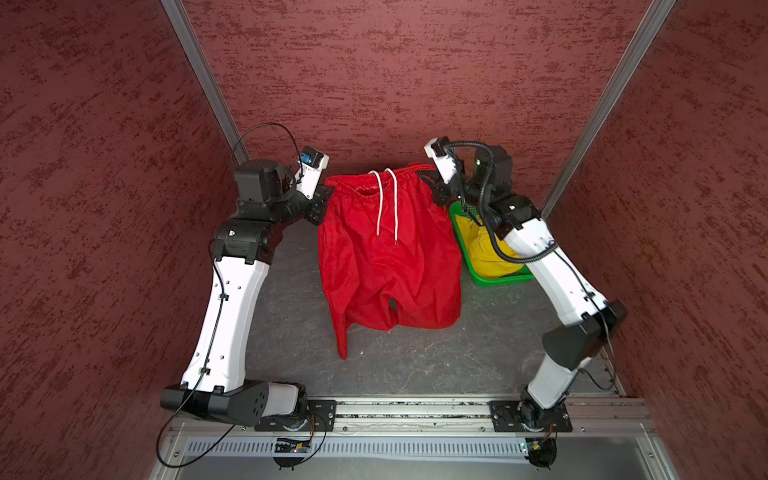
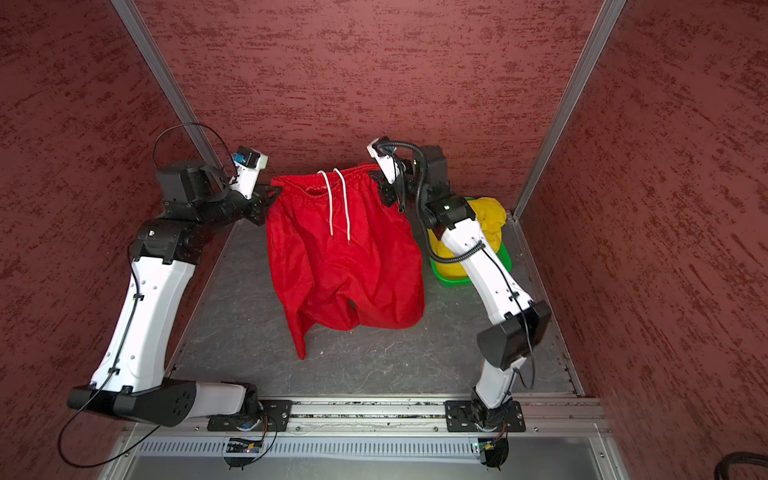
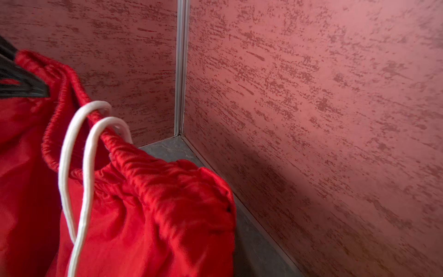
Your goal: Fold and stack the shorts
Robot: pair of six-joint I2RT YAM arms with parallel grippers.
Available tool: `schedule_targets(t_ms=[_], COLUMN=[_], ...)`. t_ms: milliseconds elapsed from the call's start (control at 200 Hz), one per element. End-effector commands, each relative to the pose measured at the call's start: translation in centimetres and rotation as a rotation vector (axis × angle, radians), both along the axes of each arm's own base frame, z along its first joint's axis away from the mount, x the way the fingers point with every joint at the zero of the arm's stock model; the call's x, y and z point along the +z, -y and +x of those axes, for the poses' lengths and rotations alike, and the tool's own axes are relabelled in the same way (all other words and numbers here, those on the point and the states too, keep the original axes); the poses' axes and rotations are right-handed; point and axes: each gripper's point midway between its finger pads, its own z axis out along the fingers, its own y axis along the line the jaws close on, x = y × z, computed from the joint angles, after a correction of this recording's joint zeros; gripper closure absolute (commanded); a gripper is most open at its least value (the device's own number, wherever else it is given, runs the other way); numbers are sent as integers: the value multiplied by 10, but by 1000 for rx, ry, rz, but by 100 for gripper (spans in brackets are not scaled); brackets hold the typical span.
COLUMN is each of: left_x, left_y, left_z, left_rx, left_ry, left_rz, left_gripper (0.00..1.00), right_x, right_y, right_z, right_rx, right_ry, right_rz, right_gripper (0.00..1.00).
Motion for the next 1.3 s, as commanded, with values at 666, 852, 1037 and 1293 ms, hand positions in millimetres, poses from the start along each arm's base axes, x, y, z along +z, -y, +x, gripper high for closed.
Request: schedule_targets(t_ms=[666,852,1037,1293], left_x=[-224,-278,-324,-368], left_y=[130,183,216,233], left_z=[-171,-194,-218,-232], left_rx=[-557,-663,-730,-728], left_ry=[-251,-386,-513,-640], left_rz=[418,344,296,299], left_gripper=[99,99,97,94], right_x=[-241,-288,-308,-300], right_y=[39,65,75,86], right_z=[9,-5,-17,-41], right_rx=[-11,-73,-102,-147], right_ry=[-228,-336,-418,-513], right_rz=[-156,-185,-183,-121], right_gripper=[100,98,89,45])
